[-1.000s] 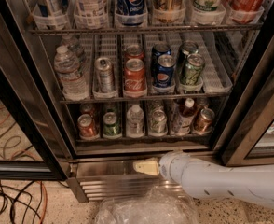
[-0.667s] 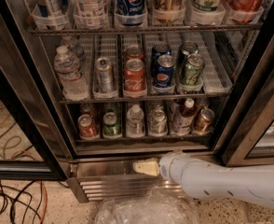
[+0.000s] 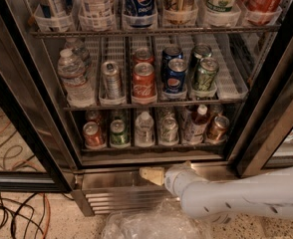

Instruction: Pick 7up can from bottom shelf of fridge

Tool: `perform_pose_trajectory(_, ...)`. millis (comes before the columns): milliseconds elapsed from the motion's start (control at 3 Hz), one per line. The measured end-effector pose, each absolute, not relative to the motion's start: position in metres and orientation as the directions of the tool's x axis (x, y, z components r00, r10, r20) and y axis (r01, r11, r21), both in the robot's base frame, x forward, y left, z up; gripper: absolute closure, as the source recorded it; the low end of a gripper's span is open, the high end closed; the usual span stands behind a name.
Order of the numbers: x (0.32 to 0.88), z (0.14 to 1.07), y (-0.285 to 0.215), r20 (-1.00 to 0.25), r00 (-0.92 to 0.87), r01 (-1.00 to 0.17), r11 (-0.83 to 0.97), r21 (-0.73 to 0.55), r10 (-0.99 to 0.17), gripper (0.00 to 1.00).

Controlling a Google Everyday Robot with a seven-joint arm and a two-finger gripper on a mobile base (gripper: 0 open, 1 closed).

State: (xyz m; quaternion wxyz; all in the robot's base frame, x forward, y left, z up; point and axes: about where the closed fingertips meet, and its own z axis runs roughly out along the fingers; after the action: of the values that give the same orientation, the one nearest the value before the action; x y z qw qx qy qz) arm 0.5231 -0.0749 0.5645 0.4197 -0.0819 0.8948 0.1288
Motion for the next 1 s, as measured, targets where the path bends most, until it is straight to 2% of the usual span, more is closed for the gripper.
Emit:
perform_pose_trajectory(333,0.5342,0.5514,-0.0679,-0.805,-0.592,-0.18,0.965,0.19,0.049,0.0)
perform_pose_trajectory(1000,0.5352,0.5483,-0.0598,-0.874,-0.475,-0.083,0.983,0.162,0.104,0.0)
